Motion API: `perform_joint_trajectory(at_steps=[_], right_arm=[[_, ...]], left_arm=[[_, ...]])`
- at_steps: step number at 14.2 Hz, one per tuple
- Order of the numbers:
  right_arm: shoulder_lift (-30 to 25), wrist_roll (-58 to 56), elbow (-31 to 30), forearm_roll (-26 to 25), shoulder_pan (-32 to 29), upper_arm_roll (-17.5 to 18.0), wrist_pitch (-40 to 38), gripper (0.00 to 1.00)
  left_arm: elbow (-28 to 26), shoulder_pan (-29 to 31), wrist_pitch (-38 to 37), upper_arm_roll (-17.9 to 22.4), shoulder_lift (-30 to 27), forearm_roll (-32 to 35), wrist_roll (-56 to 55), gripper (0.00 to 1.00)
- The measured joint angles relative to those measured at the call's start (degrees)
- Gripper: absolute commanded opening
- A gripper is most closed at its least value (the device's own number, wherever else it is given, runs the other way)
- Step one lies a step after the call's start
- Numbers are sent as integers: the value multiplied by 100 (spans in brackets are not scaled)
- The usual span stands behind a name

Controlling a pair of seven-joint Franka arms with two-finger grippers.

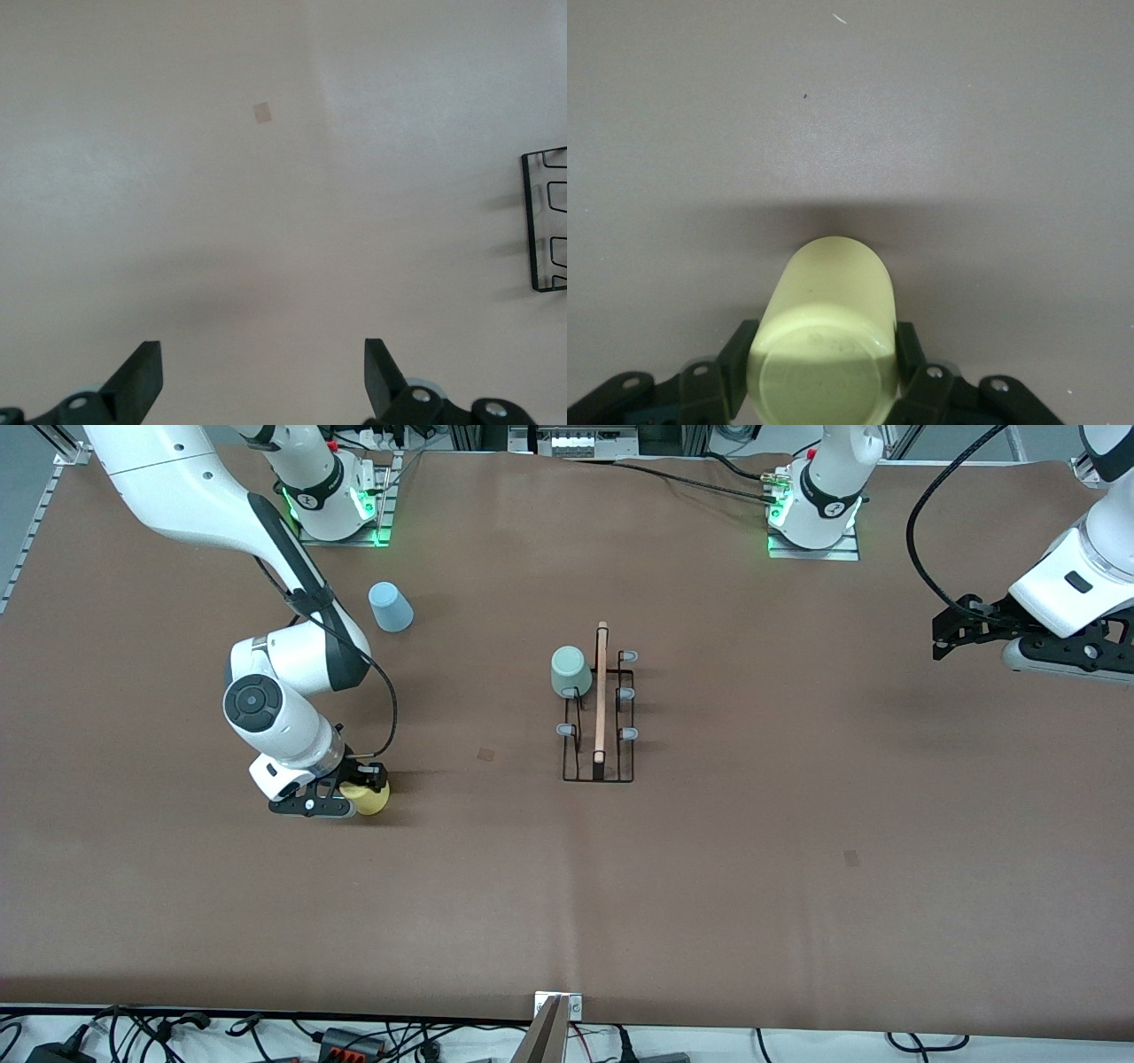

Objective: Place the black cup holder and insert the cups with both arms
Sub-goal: 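Grasp the yellow cup with the right gripper and lift it, then carry the yellow cup with the right gripper to the rack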

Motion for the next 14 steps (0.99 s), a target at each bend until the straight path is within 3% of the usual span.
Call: perform_joint_trajectory(at_steps=[5,9,14], right_arm=[[-405,264,216,8,245,48,-437,6],[-832,2109,1040,17,1308,73,-1660,6],[-521,4058,2019,174,2432,-32,-1811,6]], left_arm=[[2,-2,-1,0,0,0,0,100],[2,-4,-2,-1,0,0,0,100],[5,-6,-1,-4,0,0,0,100]])
